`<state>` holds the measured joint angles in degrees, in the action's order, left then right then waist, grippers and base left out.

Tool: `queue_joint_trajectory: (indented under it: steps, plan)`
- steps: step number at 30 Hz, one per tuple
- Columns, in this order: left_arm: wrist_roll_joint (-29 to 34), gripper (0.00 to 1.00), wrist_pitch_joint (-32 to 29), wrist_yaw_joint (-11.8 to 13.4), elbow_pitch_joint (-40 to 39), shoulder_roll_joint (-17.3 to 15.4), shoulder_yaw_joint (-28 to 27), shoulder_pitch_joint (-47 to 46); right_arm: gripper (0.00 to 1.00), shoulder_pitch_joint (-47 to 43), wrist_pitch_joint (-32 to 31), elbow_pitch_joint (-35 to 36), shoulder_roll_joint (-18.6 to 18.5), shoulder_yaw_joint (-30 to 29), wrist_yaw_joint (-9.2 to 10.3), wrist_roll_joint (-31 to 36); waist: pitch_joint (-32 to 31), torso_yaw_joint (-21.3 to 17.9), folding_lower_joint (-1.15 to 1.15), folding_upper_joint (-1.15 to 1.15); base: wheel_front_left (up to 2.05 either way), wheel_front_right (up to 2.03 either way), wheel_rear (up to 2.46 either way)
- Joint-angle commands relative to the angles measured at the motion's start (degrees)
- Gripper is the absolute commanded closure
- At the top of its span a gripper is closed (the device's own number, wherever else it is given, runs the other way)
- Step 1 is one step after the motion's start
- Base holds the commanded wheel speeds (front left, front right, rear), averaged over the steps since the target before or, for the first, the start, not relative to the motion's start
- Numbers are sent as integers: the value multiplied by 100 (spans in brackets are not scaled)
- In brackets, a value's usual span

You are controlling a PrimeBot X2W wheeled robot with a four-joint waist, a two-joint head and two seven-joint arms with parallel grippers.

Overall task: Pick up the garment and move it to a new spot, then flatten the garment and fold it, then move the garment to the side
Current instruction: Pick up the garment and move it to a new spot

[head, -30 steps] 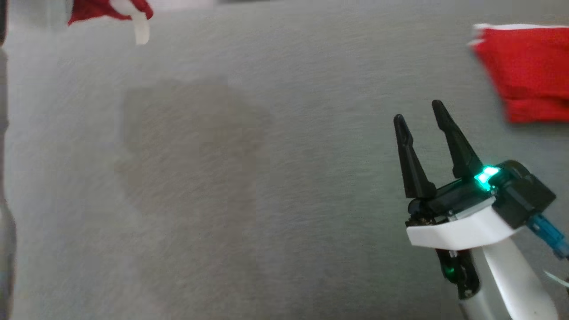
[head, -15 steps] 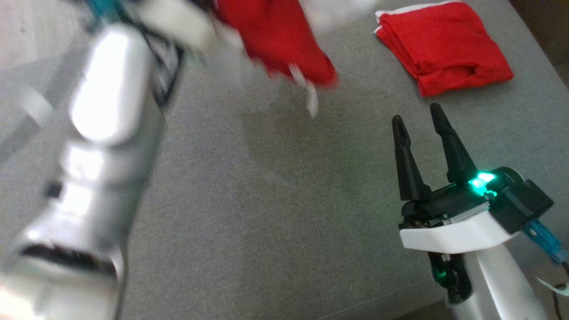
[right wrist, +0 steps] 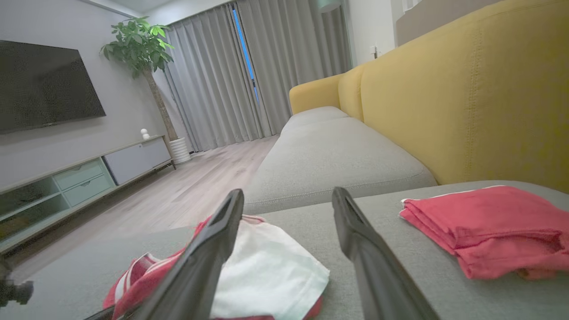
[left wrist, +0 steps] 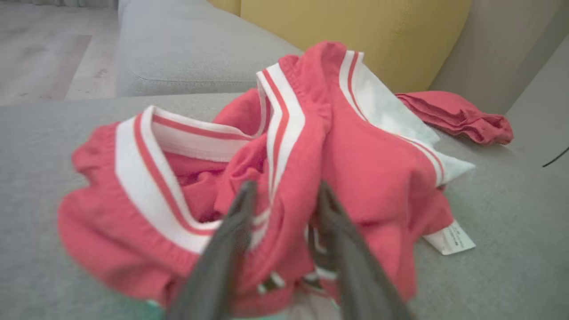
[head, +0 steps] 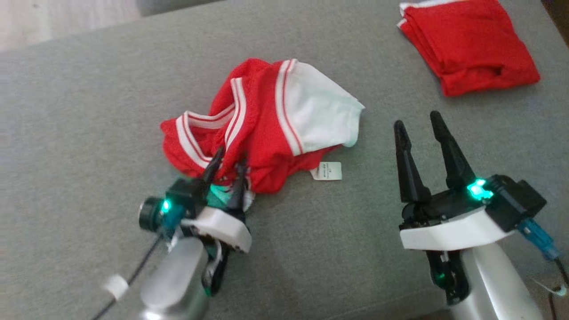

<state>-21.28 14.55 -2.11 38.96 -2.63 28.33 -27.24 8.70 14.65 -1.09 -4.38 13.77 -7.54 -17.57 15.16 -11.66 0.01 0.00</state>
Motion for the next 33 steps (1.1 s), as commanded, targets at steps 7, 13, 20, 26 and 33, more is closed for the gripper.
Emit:
queue_joint_trajectory:
  steps: [7, 13, 20, 26, 33]
  plan:
    - [324, 0, 43, 986, -1947, -46, -314, 1352, 0, -468, 35, -470, -7, 76, 5, 91, -1242, 653, -1, 0, 0, 0, 0]
    - [842, 0, 44, 1236, -3257, -161, -858, 2435, 0, -892, 35, -777, -9, -158, 5, 219, -1853, 974, -1, 0, 0, 0, 0]
    - [1098, 0, 44, 1356, -3773, -152, -1530, 3449, 0, -1405, 35, -854, 25, -399, 5, 363, -2284, 1178, -1, 0, 0, 0, 0]
    - [1224, 0, 44, 1275, -3756, -120, -1784, 4084, 0, -1649, 35, -853, 29, -345, 5, 390, -2397, 1228, -1, 0, 0, 0, 0]
    - [1307, 0, 44, 1092, -3683, -78, -1862, 4255, 0, -1680, 35, -826, 36, -334, 5, 383, -2409, 1275, -1, 0, 0, 0, 0]
